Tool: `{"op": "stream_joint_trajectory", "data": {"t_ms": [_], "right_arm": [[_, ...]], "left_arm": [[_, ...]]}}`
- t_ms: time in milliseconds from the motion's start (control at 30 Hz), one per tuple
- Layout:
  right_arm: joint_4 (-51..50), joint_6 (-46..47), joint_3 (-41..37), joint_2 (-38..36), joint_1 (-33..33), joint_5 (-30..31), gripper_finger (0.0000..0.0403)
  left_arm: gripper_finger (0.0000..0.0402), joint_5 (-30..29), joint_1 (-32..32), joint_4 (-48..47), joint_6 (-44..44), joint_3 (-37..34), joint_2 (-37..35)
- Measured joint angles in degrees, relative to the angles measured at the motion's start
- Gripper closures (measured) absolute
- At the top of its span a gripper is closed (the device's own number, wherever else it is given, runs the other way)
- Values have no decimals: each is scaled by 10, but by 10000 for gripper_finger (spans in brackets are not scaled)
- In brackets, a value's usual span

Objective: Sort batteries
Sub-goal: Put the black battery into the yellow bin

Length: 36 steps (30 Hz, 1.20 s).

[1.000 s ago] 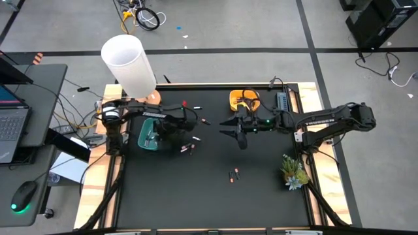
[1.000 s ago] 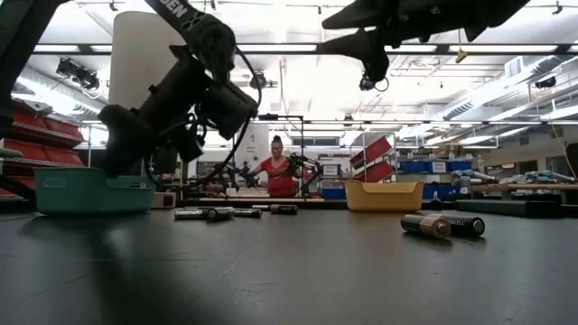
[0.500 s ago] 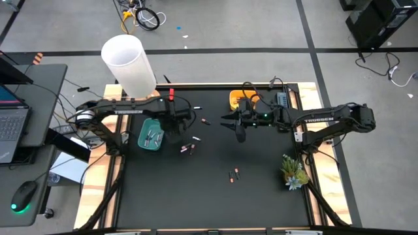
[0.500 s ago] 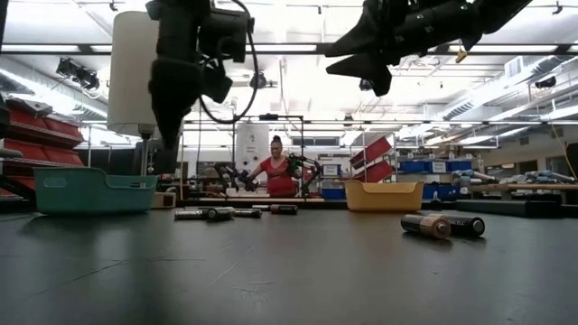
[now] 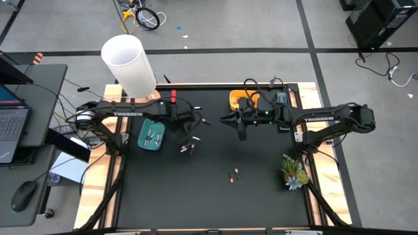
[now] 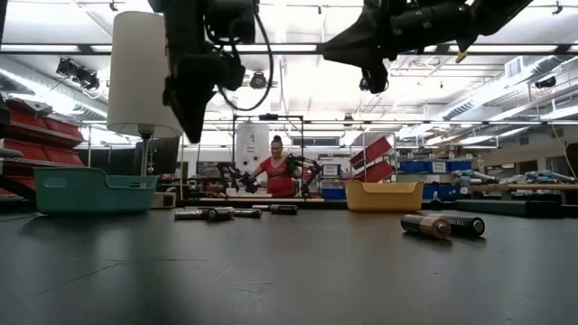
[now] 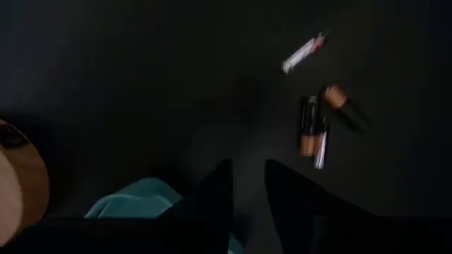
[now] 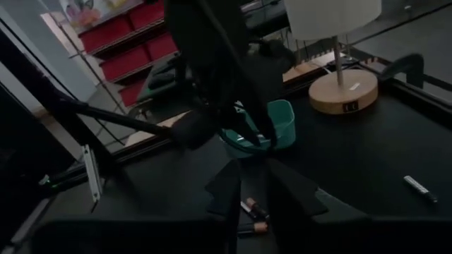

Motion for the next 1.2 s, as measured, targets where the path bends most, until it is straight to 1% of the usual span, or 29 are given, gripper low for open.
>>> {"op": "stream_joint_trajectory", "data": {"t_ms": [100, 200, 367, 433, 500, 567, 633, 733, 800, 900, 1100, 1200], "right_arm": [[-8, -11, 0, 0, -3, 1, 334], [-26, -13, 6, 0, -13, -15, 337], [-101, -69, 50, 0, -34, -9, 343], [-113, -87, 69, 0, -47, -9, 344], [-113, -90, 82, 0, -60, -8, 344], [-114, -89, 91, 0, -71, -6, 344], [-113, -90, 96, 0, -77, 6, 344], [-127, -91, 96, 0, -78, 34, 344], [-146, -87, 96, 0, -77, 55, 344], [-175, -74, 96, 7, -71, 94, 344], [-167, 0, 96, 57, -70, 141, 344], [-130, 58, 95, 91, -69, 162, 344]], "left_arm": [[309, -14, -3, 3, -7, 20, 0], [309, -32, -4, 2, -7, 47, 0], [309, -70, -3, 2, 10, 106, 0], [309, -83, -3, 4, 25, 128, 0], [309, -78, -3, 9, 56, 141, 0], [310, -56, -7, 16, 90, 143, 0], [310, -37, -12, 22, 121, 139, 0], [310, -33, -19, 35, 160, 122, 0], [310, -32, -24, 73, 182, 102, -14], [310, -30, -27, 147, 189, 65, -53], [310, -29, -22, 226, 188, -7, -121], [310, -29, -21, 251, 185, -40, -151]]}}
